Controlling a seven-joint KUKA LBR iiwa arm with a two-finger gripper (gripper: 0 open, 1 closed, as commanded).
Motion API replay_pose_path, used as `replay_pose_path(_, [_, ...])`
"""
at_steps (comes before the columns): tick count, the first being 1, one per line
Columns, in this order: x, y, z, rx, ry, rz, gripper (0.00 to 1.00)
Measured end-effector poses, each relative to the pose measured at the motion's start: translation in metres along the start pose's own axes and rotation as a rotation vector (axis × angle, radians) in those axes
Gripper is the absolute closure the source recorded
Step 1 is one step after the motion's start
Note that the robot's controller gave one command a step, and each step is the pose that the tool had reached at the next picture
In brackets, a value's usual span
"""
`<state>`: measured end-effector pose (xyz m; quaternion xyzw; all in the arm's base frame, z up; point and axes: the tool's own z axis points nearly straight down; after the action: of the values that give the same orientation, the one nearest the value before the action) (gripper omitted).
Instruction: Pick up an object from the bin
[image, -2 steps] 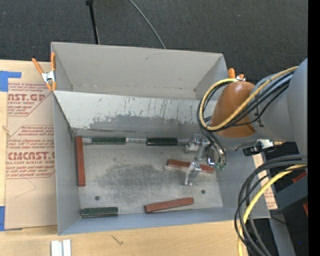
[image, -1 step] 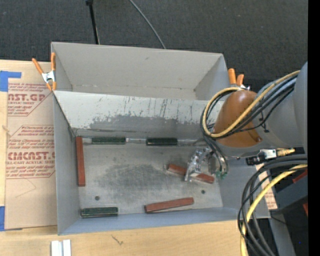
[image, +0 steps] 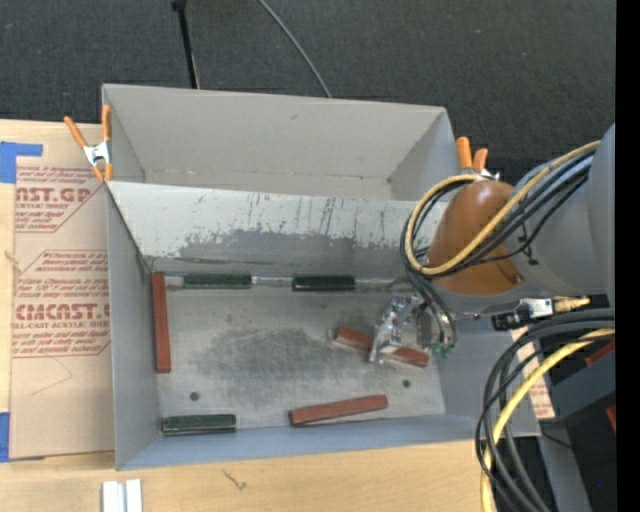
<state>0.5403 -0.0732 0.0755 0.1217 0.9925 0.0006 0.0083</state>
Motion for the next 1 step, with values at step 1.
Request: replay_pose_path(1, [-0.0003, 0.0002, -0.0011, 0.000, 0.002, 0.000, 1.00])
